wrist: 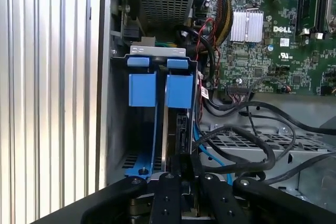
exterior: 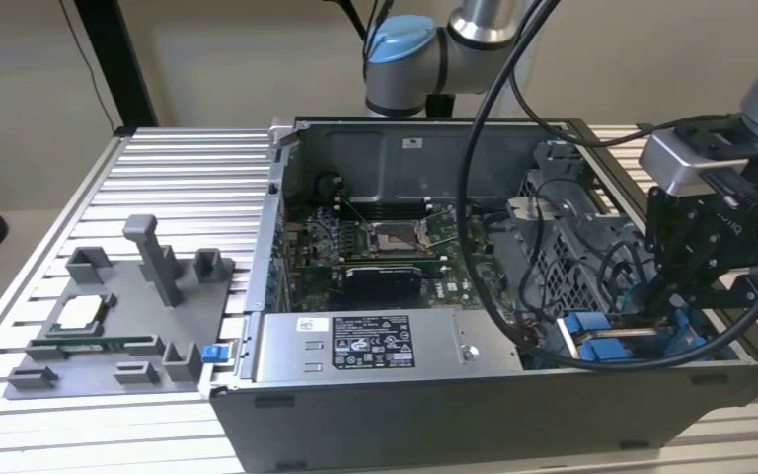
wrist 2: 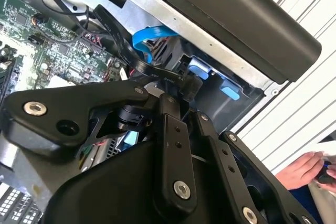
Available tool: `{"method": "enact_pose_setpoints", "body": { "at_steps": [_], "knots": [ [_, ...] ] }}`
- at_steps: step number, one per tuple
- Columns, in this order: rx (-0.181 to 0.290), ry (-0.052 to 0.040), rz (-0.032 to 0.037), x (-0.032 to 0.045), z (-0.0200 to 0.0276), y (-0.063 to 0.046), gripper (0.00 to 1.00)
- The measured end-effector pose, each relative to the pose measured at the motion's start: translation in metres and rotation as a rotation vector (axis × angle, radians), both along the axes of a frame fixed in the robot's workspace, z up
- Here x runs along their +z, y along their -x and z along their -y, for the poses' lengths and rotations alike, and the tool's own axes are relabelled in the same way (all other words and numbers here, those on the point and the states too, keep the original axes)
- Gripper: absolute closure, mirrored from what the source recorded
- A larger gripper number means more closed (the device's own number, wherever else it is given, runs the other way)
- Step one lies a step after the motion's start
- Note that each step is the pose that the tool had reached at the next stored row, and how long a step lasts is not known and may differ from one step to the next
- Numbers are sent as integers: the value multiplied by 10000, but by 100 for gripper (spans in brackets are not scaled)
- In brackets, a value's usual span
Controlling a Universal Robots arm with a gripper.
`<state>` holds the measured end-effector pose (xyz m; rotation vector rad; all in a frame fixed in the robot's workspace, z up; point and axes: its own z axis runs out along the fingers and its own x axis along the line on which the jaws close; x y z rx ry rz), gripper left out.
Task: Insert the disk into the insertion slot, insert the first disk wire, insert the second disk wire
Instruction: 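Insert the first disk wire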
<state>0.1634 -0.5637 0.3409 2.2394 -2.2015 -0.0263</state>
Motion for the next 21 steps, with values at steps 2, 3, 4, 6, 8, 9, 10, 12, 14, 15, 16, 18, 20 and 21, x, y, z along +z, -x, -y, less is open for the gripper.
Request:
{"method": "enact_pose_setpoints", "body": {
  "at_steps": [2,3,4,6,8,9,10,12,14,15,16,18,20,21],
  "knots": [
    [-26,-2,1,-2,-2,0,100],
    [-37,-2,0,-2,-2,0,100],
    [-47,0,0,-2,-2,0,100],
    [-71,2,1,-8,-3,0,100],
    [-98,3,2,-20,-3,-1,100],
    [-110,0,1,-31,-2,-1,100],
    [-122,4,1,-41,-3,0,100],
    [-145,15,2,-63,-2,0,100],
    [-152,14,2,-83,-2,0,100],
    [-152,3,1,-91,-3,0,100],
    [-153,0,1,-92,-3,0,100],
    [-153,-10,-1,-97,-3,1,100],
    [-153,-13,0,-101,-2,0,0],
    [-153,-8,1,-98,-2,0,0]
  ]
}}
